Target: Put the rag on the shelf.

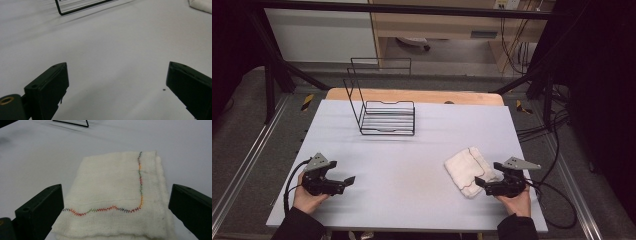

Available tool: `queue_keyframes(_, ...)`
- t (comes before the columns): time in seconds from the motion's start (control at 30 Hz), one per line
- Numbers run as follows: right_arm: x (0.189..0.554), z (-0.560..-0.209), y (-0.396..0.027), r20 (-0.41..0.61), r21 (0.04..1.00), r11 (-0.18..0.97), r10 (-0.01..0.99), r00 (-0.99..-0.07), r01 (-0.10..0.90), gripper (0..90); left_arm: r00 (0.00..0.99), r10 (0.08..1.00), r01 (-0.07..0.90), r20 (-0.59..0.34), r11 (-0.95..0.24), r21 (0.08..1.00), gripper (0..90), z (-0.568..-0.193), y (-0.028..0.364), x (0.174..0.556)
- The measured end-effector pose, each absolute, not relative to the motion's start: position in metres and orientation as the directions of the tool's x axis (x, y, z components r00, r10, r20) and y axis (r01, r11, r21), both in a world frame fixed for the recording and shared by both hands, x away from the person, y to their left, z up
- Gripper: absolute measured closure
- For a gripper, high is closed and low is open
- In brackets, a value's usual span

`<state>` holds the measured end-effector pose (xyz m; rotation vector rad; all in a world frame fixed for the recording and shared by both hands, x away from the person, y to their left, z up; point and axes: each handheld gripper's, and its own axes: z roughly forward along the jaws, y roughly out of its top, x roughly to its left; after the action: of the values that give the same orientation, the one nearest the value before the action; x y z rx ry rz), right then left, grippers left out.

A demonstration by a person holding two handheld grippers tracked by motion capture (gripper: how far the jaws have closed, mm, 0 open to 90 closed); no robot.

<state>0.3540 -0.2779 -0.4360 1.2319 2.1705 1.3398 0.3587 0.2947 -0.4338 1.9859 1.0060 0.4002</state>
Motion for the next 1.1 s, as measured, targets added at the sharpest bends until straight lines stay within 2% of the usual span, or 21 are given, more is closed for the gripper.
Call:
queue_keyframes(0.5,0.358,-0.429,-0.254,0.147,0.831,0.217,0.802,-0.579,0.512,2.4,0.619,0.780,0.499,-0.090,-0.302,0.813,4.5,-0.433,0.298,0.358)
queue_keyframes(0.77,0.365,-0.428,-0.223,0.097,0.817,0.281,0.794,-0.601,0.504,8.7,0.616,0.783,0.502,-0.087,-0.306,0.809,4.5,-0.433,0.297,0.358)
queue_keyframes(0.93,0.371,-0.428,-0.207,0.098,0.803,0.296,0.790,-0.605,0.517,14.8,0.614,0.784,0.503,-0.087,-0.304,0.809,4.6,-0.433,0.297,0.358)
queue_keyframes(1.1,0.380,-0.429,-0.186,0.091,0.785,0.328,0.779,-0.621,0.526,29.9,0.613,0.786,0.502,-0.085,-0.304,0.810,4.7,-0.433,0.298,0.357)
